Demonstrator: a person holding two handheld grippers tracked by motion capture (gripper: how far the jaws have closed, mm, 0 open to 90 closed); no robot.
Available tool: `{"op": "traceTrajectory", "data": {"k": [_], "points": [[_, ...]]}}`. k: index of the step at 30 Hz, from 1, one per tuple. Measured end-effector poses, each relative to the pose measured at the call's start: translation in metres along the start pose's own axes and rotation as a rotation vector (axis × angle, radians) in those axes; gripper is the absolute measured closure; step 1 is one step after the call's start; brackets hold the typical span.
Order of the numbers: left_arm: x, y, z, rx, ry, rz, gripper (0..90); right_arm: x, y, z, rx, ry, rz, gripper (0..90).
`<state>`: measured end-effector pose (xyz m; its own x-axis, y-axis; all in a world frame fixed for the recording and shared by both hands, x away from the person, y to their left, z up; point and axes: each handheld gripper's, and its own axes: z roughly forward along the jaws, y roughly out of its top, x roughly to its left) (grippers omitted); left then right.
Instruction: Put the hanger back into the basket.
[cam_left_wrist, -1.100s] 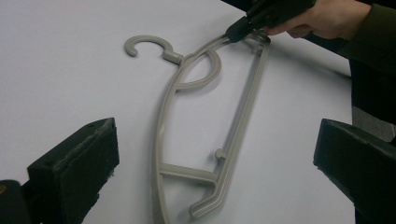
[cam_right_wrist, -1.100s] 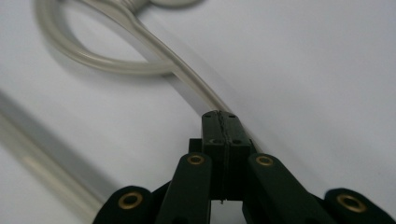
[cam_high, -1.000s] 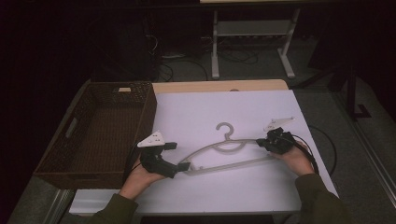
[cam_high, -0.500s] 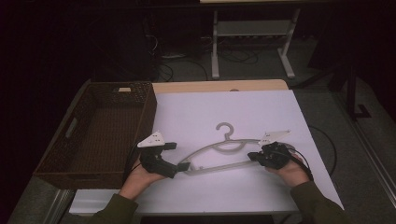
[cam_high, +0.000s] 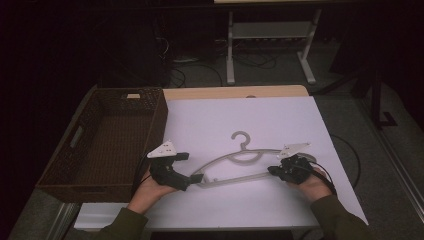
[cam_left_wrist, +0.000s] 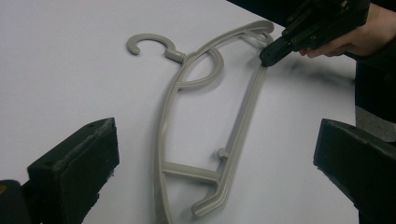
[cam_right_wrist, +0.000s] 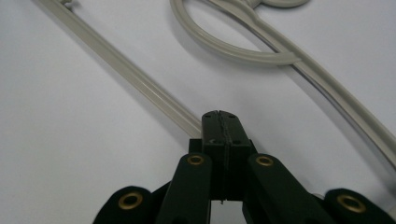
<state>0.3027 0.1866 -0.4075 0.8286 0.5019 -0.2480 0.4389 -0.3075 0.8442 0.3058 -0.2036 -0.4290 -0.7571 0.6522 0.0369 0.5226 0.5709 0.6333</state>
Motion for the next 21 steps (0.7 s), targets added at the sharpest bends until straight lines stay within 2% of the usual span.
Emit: {"op": "traceTrajectory", "data": {"k": [3, 7, 13, 17, 21], "points": [[0.000, 0.000, 0.000, 0.001, 0.001, -0.001, 0.0, 0.000, 0.000, 0.002, 0.000, -0.003, 0.004, 89.8], [0.000, 0.000, 0.001, 0.006, 0.001, 0.001, 0.0, 0.002, -0.001, 0.007, 0.026, -0.014, -0.011, 89.8], [0.001, 0.001, 0.003, 0.012, 0.007, 0.002, 0.0, 0.002, -0.002, 0.007, 0.028, -0.012, 0.002, 89.9], [0.004, 0.009, 0.012, 0.039, 0.002, 0.001, 0.0, 0.002, -0.002, 0.007, 0.027, -0.012, 0.003, 89.9], [0.010, 0.017, 0.026, 0.067, 0.031, 0.017, 0.0, 0.001, -0.002, 0.008, 0.024, -0.012, 0.005, 89.9]]}}
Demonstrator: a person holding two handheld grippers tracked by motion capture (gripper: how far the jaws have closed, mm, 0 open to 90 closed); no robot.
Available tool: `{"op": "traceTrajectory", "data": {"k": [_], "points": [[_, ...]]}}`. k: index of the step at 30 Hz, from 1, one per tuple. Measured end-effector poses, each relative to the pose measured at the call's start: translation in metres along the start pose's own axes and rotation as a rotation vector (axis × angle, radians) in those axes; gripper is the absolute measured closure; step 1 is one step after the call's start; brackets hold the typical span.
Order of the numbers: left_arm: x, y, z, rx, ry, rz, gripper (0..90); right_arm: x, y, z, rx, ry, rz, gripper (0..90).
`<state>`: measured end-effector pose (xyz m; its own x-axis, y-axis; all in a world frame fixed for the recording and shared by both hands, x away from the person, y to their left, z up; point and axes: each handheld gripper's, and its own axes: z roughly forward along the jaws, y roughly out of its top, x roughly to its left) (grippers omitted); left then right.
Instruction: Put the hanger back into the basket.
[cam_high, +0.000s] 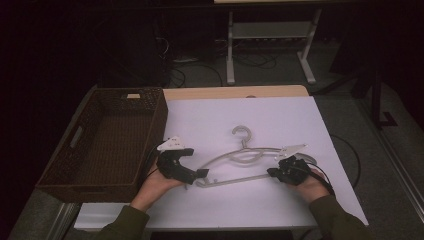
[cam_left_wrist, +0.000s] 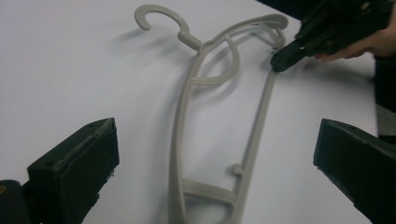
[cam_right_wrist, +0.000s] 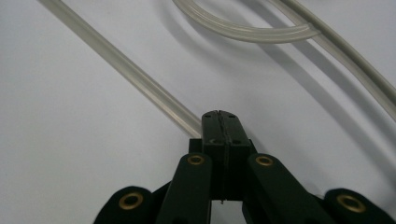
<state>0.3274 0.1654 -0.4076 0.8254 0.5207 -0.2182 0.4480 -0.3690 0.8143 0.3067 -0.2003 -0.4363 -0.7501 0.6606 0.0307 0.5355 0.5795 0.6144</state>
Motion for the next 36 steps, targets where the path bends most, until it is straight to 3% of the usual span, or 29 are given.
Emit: {"op": "traceTrajectory", "data": {"k": [5, 14, 15, 20, 23, 30, 36], "points": [[0.007, 0.010, 0.017, 0.069, 0.031, 0.042, 0.0, -0.001, 0.000, 0.000, -0.004, 0.003, -0.001, 89.9], [0.017, 0.024, 0.050, 0.134, 0.042, 0.077, 0.2, -0.001, -0.001, 0.000, -0.004, 0.005, 0.004, 90.0], [0.017, 0.025, 0.053, 0.140, 0.041, 0.087, 7.2, -0.001, -0.001, 0.000, -0.006, 0.005, 0.004, 89.9], [0.018, 0.027, 0.069, 0.195, 0.035, 0.125, 15.6, -0.001, -0.001, 0.000, -0.006, 0.005, 0.006, 89.9], [0.016, 0.027, 0.080, 0.212, 0.022, 0.121, 20.1, -0.001, -0.001, 0.000, -0.007, 0.006, 0.008, 89.9], [0.012, 0.028, 0.095, 0.287, 0.020, 0.195, 40.3, -0.002, -0.001, -0.001, -0.005, 0.009, 0.010, 89.9], [0.012, 0.028, 0.101, 0.292, 0.028, 0.199, 58.7, -0.002, -0.002, -0.001, -0.008, 0.008, 0.008, 89.9]]}}
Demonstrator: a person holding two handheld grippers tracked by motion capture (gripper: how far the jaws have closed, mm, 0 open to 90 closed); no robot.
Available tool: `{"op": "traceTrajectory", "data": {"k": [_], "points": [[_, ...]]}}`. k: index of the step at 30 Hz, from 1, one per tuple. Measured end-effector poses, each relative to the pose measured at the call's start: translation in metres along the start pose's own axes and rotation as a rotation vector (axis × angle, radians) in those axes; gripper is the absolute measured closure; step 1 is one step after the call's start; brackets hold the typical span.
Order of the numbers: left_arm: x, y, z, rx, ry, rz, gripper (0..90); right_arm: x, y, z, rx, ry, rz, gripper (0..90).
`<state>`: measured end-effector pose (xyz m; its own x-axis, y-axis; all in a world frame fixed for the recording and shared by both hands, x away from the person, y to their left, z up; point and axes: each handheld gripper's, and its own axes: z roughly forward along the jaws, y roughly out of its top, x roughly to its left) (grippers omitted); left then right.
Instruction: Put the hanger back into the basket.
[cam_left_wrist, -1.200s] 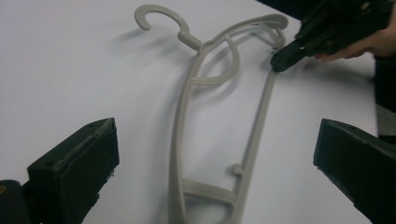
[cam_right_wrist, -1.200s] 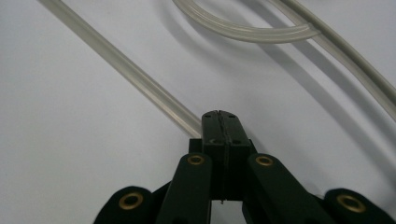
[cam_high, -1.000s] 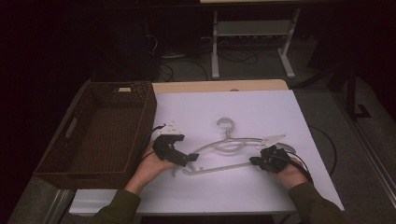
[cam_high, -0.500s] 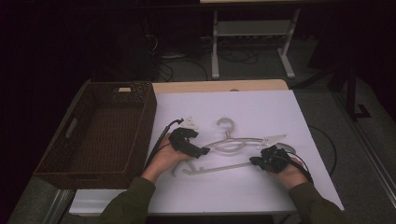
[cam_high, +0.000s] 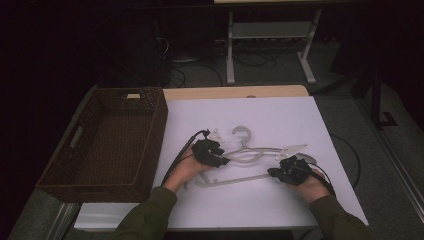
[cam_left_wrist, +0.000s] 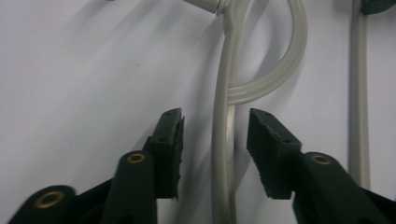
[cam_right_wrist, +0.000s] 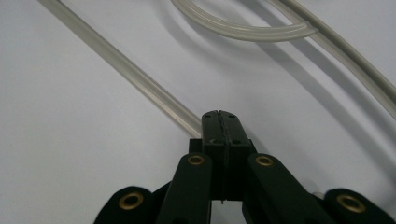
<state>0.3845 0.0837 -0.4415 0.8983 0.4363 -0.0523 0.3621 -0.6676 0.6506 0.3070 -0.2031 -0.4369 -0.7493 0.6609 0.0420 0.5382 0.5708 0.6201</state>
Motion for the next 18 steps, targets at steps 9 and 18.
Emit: {"op": "traceTrajectory", "data": {"k": [9, 18], "points": [[-0.0026, 0.0037, 0.0029, -0.002, -0.014, 0.010, 74.4, -0.0008, -0.0005, -0.0005, 0.002, 0.005, 0.005, 90.0], [-0.0006, 0.0030, 0.0009, -0.001, -0.023, 0.016, 81.1, -0.0010, -0.0008, -0.0008, 0.000, 0.007, 0.010, 89.9]]}}
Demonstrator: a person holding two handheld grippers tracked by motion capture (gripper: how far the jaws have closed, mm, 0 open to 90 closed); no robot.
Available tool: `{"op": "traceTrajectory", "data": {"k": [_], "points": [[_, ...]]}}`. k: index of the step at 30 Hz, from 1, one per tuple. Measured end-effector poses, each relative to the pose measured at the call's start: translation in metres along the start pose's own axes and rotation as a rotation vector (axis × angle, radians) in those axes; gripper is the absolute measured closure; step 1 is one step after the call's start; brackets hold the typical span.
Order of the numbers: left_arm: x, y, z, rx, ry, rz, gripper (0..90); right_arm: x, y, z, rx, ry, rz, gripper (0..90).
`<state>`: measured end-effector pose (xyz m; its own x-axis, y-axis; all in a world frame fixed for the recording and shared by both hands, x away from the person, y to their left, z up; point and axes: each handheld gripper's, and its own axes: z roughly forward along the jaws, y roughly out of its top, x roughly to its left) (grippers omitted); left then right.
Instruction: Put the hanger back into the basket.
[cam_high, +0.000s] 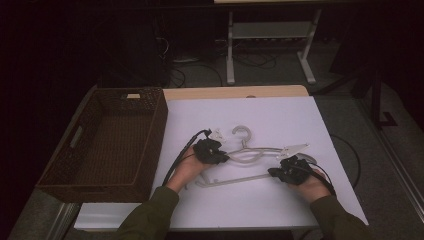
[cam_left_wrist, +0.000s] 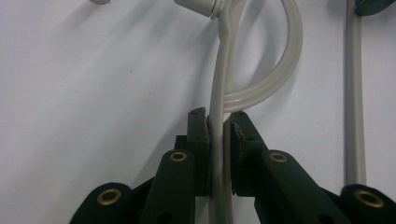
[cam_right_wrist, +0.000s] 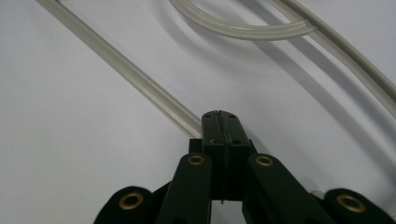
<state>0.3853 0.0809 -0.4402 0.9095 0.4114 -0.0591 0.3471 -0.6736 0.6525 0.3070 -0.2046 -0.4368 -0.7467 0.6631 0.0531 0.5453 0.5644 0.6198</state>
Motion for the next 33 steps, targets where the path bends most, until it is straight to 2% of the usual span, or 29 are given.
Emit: {"op": "traceTrajectory", "data": {"k": [6, 8, 10, 12, 13, 15, 19, 20, 23, 28, 33], "points": [[0.001, 0.000, -0.003, -0.007, -0.026, 0.004, 82.0, -0.001, 0.000, -0.002, -0.019, 0.010, -0.010, 89.7], [0.000, 0.000, -0.004, -0.014, -0.038, -0.018, 82.2, -0.001, 0.001, -0.005, -0.041, 0.019, -0.015, 85.5], [-0.001, 0.000, -0.006, -0.013, -0.041, -0.018, 82.2, -0.001, 0.002, -0.009, -0.063, 0.020, -0.011, 81.6], [-0.003, 0.001, -0.008, -0.030, -0.042, -0.028, 82.2, -0.001, 0.002, -0.013, -0.094, 0.014, -0.010, 74.0], [-0.002, 0.001, -0.010, -0.024, -0.043, -0.017, 82.2, -0.001, 0.002, -0.015, -0.112, 0.012, -0.008, 69.2], [-0.004, 0.002, -0.013, -0.031, -0.038, -0.023, 82.3, -0.001, 0.001, -0.020, -0.155, 0.004, 0.003, 57.1], [-0.004, 0.004, -0.020, -0.048, -0.052, -0.049, 82.3, 0.004, 0.002, -0.031, -0.212, -0.002, 0.023, 37.4], [-0.005, 0.004, -0.022, -0.058, -0.049, -0.049, 82.3, 0.004, 0.002, -0.031, -0.212, -0.002, 0.023, 37.4], [-0.004, 0.008, -0.032, -0.070, -0.042, -0.046, 82.3, 0.008, 0.000, -0.036, -0.242, -0.018, 0.025, 30.0], [-0.003, 0.014, -0.054, -0.116, -0.032, -0.065, 82.3, 0.014, -0.001, -0.044, -0.287, -0.015, 0.018, 28.1], [-0.002, 0.022, -0.074, -0.126, 0.012, -0.080, 82.4, 0.021, 0.001, -0.051, -0.334, -0.021, 0.011, 27.2]]}}
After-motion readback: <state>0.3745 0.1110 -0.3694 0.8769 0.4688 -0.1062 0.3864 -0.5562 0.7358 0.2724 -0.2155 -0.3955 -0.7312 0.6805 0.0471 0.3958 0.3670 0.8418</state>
